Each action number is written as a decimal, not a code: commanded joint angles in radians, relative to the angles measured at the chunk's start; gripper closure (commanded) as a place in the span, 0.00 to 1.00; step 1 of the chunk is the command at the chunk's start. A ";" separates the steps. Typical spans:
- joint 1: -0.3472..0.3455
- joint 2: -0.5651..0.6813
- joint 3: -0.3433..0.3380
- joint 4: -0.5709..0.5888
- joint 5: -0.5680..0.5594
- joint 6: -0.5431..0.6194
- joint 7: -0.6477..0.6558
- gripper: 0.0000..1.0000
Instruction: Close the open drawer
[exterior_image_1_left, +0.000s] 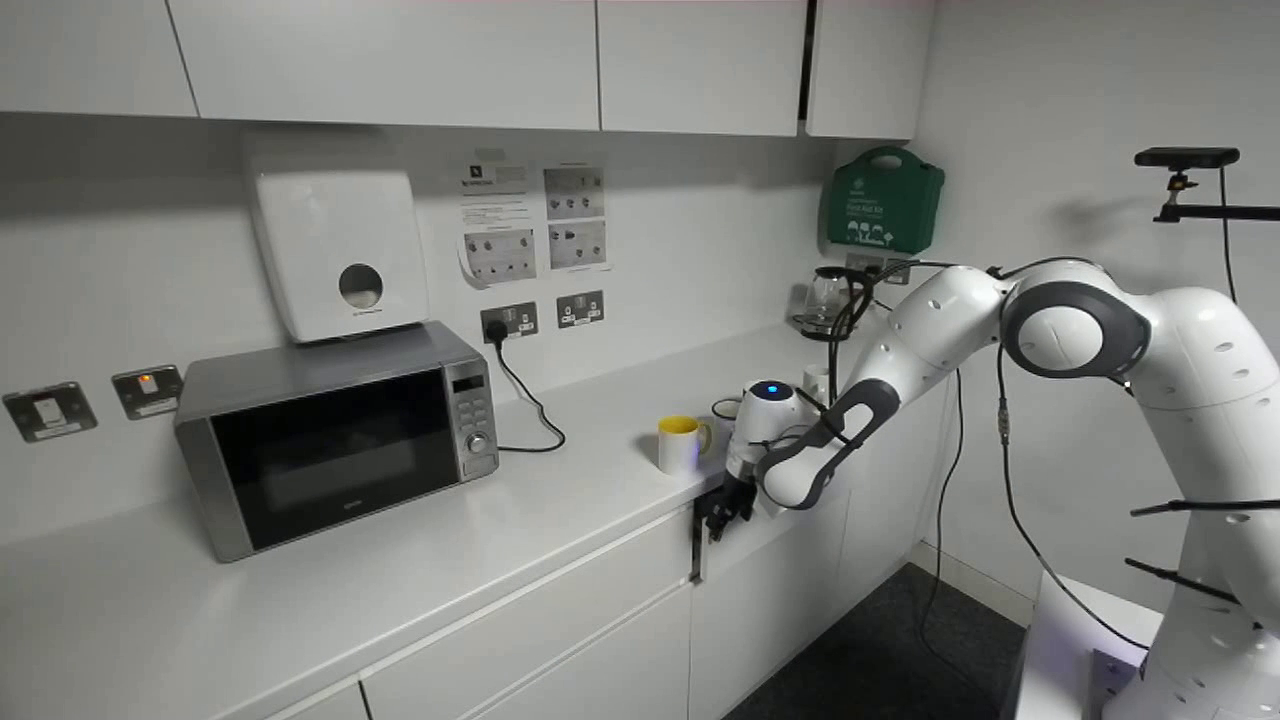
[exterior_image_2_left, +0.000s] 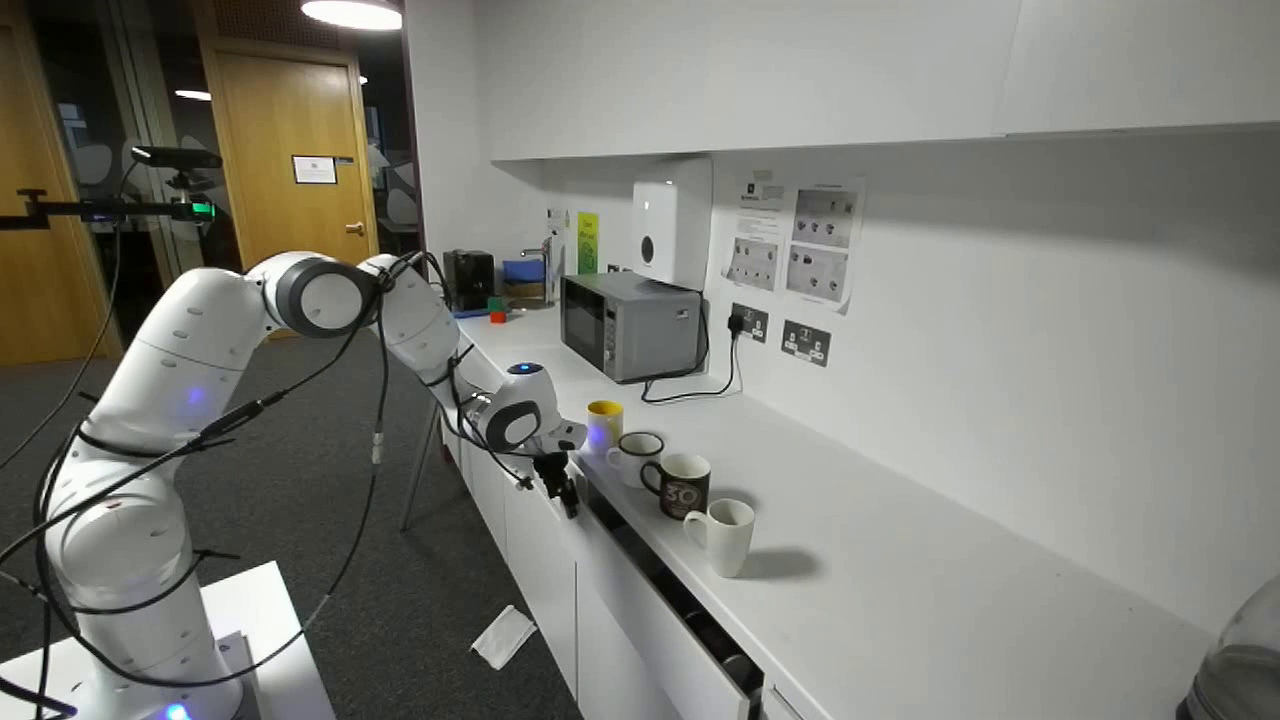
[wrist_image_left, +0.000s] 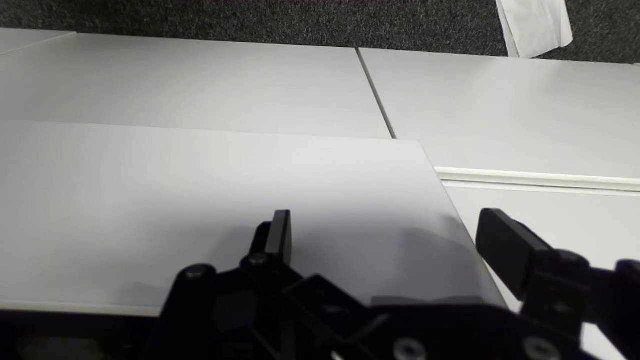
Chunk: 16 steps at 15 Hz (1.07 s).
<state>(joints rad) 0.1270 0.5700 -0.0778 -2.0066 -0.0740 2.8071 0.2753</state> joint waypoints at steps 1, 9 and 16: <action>-0.024 0.024 0.013 0.038 0.020 0.020 -0.051 0.00; -0.027 0.038 0.015 0.056 0.024 0.020 -0.055 0.00; -0.026 0.033 0.009 0.057 0.021 0.034 -0.053 0.00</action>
<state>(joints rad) 0.1236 0.5924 -0.0763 -1.9864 -0.0687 2.8073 0.2740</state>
